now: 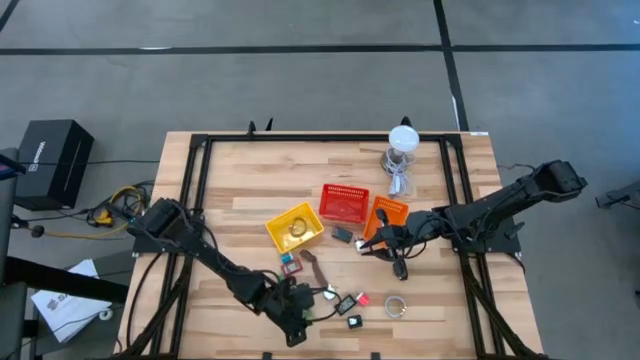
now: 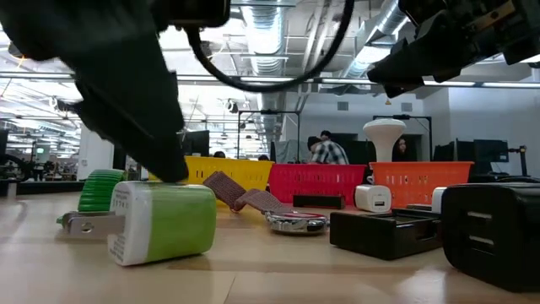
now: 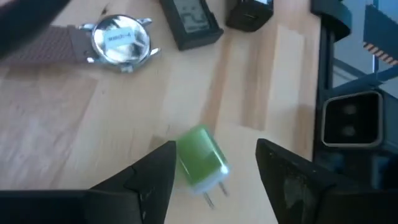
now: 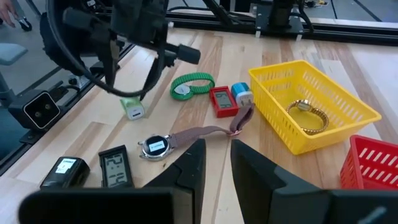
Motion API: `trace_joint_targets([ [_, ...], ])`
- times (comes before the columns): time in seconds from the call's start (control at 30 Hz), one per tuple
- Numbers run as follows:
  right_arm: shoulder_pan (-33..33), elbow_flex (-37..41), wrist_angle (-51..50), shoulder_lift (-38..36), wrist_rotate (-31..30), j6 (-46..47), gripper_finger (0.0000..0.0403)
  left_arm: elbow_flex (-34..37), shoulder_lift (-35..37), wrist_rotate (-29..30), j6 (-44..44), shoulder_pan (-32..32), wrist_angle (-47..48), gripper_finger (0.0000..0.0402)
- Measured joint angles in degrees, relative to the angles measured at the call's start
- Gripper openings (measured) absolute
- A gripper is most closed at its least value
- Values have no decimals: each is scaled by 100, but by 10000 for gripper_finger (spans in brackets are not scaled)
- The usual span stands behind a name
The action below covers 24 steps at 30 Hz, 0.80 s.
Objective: Pick & Place Office items
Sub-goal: Put the green charger adapter into the red bin
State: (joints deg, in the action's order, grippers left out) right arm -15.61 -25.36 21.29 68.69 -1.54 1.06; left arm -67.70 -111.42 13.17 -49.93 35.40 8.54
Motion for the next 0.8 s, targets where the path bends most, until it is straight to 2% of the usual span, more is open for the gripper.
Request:
trace_joint_targets([
  [0.4,4,0,17,-1,0,-15,68,-2,-275,9,188,26,-16,215],
  [0.8,4,-2,17,-1,0,-13,68,83,-296,57,1525,116,271,202],
])
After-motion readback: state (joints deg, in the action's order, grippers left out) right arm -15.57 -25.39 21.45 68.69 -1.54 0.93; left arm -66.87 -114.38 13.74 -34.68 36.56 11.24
